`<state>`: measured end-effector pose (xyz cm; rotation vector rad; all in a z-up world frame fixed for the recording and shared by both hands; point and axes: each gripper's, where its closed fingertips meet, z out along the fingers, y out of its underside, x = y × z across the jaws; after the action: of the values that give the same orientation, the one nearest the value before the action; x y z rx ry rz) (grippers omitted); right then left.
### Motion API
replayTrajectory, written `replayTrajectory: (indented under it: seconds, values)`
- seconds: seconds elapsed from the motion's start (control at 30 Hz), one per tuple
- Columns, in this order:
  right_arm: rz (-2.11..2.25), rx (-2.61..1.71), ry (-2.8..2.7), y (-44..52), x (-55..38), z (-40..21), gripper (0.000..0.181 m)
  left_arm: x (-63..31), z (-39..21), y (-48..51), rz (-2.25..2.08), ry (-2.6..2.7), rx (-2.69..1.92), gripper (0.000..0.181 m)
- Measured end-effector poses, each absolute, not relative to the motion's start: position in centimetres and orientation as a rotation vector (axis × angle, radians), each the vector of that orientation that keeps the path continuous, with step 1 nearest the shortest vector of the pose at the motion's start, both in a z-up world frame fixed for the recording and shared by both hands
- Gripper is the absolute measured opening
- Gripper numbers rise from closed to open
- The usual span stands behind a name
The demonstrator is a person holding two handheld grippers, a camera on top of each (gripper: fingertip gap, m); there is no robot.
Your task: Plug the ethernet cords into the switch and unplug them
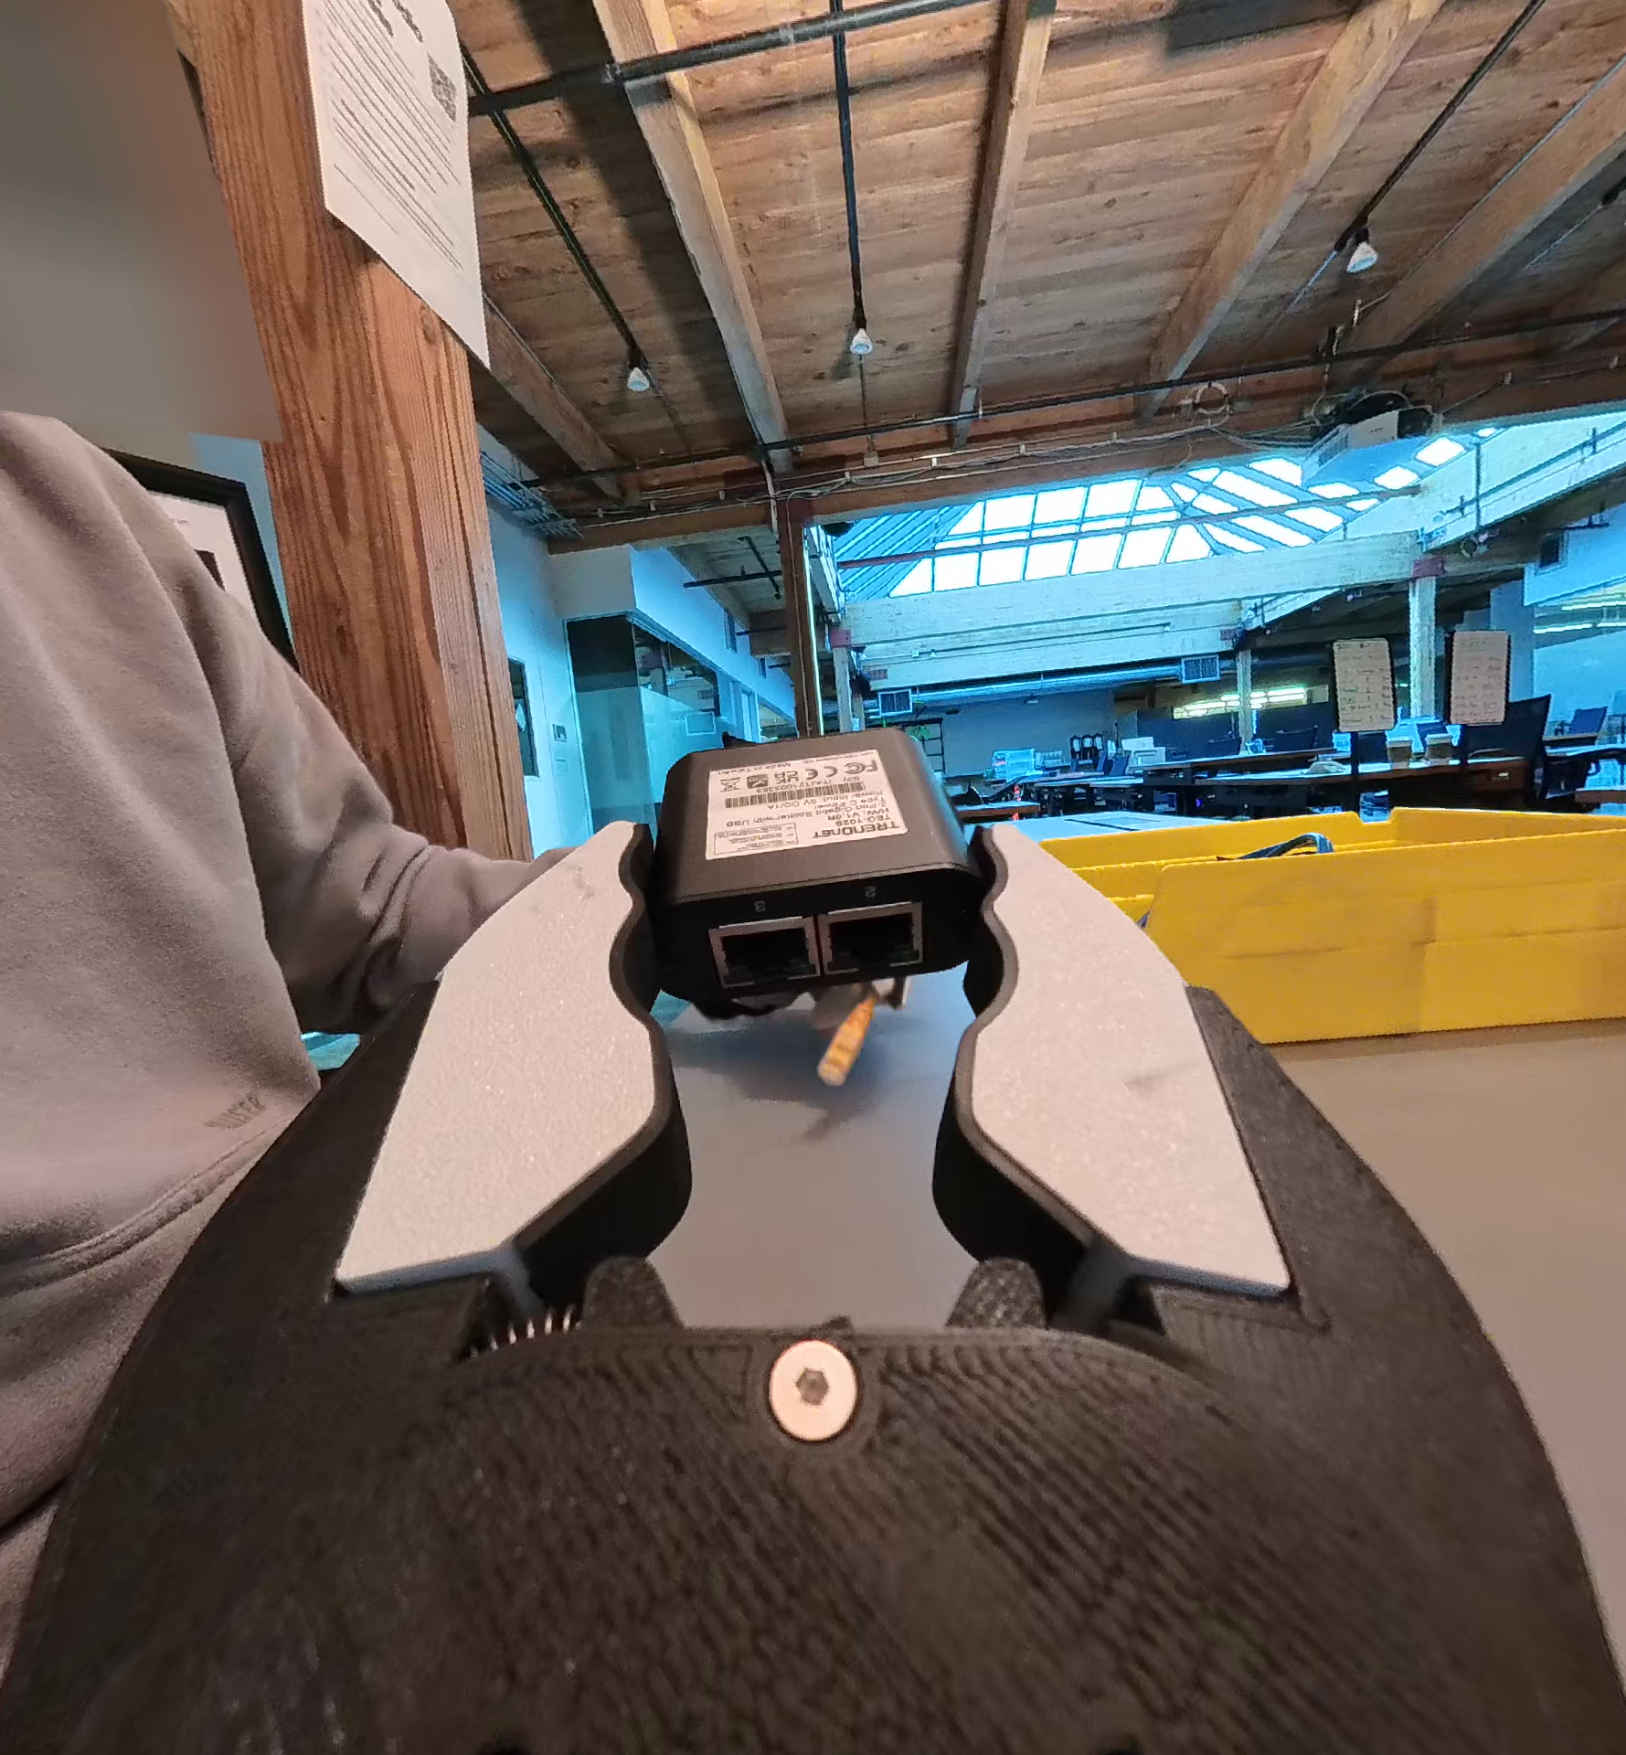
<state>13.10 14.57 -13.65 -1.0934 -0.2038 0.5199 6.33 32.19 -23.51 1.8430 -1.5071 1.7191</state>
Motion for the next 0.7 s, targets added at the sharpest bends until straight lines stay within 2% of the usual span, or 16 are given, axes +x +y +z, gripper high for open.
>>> replayTrajectory:
  seconds: [0.17,0.2,0.27,0.4,0.6,0.7]
  values:
    - [0.519,-1.102,-0.213,14.6,12.9,-13.7,0.063,6.0,-24.9,30.7,1.647,-1.496,1.924,0.006]
    - [0.518,-1.102,-0.211,14.7,13.0,-13.7,0.063,6.0,-25.1,30.4,1.621,-1.519,1.941,0.009]
    - [0.518,-1.103,-0.211,14.7,13.0,-13.7,0.063,5.8,-26.2,29.9,1.504,-1.59,2.009,0.03]
    - [0.512,-1.108,-0.218,14.7,12.8,-13.8,0.063,4.6,-26.4,28.8,1.396,-1.881,1.963,0.034]
    - [0.517,-1.112,-0.224,14.7,12.8,-13.8,0.063,0.4,-26.9,29.5,0.941,-2.506,1.681,0.036]
    - [0.52,-1.116,-0.229,14.8,12.7,-13.8,0.063,1.6,-25.5,29.1,1.043,-2.867,1.387,0.035]
